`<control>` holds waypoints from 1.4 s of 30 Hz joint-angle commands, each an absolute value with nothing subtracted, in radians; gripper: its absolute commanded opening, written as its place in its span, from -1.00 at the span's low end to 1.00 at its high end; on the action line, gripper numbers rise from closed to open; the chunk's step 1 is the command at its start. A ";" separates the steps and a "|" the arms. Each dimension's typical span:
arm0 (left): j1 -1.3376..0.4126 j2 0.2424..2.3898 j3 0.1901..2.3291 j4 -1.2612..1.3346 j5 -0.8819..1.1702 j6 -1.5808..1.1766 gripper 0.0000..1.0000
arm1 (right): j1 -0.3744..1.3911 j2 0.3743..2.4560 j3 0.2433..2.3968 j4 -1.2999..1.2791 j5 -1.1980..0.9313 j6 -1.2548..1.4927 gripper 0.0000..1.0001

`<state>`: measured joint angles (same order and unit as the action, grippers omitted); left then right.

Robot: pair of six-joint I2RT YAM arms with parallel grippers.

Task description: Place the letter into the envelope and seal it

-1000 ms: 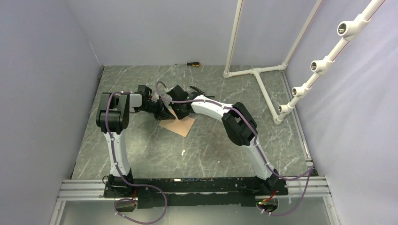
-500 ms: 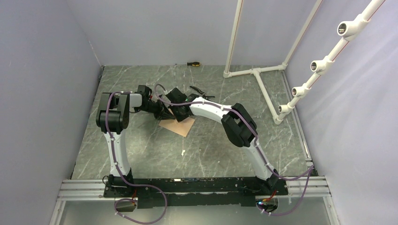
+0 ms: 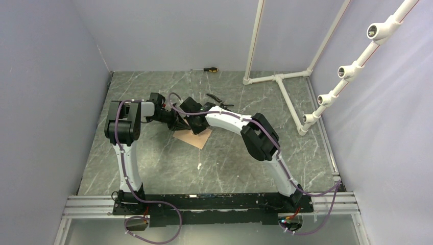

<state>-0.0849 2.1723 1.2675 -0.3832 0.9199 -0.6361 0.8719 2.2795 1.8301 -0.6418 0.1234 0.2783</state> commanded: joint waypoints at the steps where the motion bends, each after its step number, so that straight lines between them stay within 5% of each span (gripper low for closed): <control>1: -0.095 2.272 1.202 -0.523 0.642 -0.562 -0.95 | 0.870 2.268 1.872 -0.671 0.093 0.294 -0.96; 42: -0.095 2.277 1.193 -0.520 0.640 -0.568 -0.95 | 0.859 2.402 2.037 -0.719 0.056 0.311 -0.56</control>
<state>-0.0849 2.1731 1.2671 -0.3828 0.9207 -0.6353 0.8608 2.3821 2.0022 -0.7124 0.0433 0.3073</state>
